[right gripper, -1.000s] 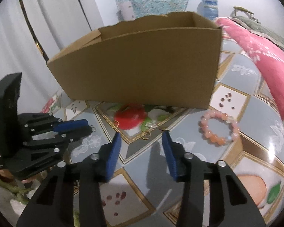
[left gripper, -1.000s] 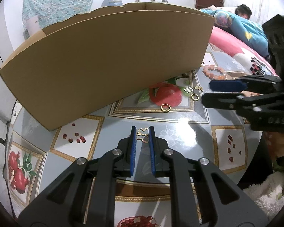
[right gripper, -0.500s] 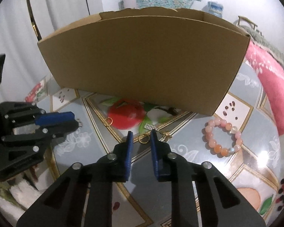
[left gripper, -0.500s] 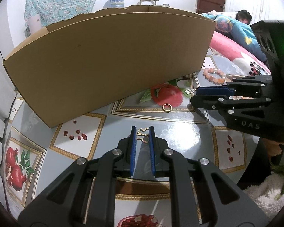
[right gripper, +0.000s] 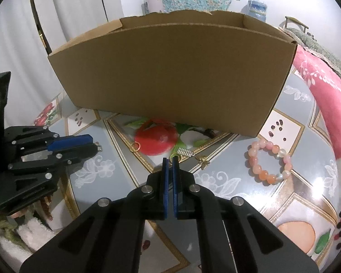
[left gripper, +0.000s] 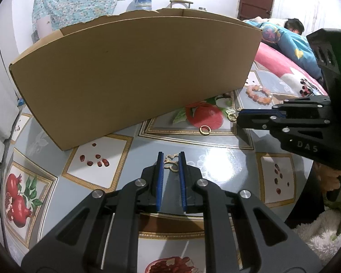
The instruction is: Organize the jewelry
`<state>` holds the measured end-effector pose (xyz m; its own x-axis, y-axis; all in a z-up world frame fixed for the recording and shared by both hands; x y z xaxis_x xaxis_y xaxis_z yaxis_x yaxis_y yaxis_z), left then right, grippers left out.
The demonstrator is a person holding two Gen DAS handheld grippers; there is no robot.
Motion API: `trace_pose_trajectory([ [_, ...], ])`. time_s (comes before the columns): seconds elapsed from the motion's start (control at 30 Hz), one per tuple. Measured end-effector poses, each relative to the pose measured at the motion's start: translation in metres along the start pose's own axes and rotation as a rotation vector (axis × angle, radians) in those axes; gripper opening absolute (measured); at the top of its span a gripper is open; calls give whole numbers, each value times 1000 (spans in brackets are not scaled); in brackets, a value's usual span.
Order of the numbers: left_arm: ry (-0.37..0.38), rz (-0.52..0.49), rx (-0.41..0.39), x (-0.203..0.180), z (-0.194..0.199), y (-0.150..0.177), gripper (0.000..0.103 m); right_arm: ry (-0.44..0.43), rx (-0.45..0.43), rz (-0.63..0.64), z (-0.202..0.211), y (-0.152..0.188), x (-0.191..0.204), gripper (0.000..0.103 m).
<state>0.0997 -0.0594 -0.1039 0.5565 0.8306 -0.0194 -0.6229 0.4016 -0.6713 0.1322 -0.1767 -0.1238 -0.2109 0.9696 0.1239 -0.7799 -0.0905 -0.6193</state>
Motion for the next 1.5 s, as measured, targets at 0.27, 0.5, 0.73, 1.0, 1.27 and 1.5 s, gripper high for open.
trace_pose_trajectory([
  [0.27, 2, 3, -2, 1, 1, 0, 12, 7, 11, -5, -4, -4, -5, 24],
  [0.5, 1, 2, -3, 0, 0, 0, 12, 25, 23, 31, -13, -6, -3, 24],
  [0.73, 1, 1, -4, 0, 1, 0, 12, 38, 28, 72, -16, -6, 10, 13],
  [1.0, 0, 4, -8, 0, 1, -1, 12, 30, 21, 54, -14, -5, 12, 12],
  [1.27, 4, 22, -31, 6, 7, -3, 12, 26, 5, 51, 1, -2, 2, 12],
  [1.5, 14, 32, -78, 7, 28, -10, 12, 26, -44, 48, 23, -8, 3, 12],
])
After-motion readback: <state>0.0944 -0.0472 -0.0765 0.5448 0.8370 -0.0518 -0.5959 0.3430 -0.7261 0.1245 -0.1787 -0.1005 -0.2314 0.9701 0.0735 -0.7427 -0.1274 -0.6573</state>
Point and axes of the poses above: each gripper's, at about its wrist camera, not at the fingertips, and z roughly against the way its jaws point, x to its left, y to its underside, the point moved 9 cm from there along -z, roughly the way its jaws point, and after that the axes turned 3 degrees about -z, right-handed, at the moved point
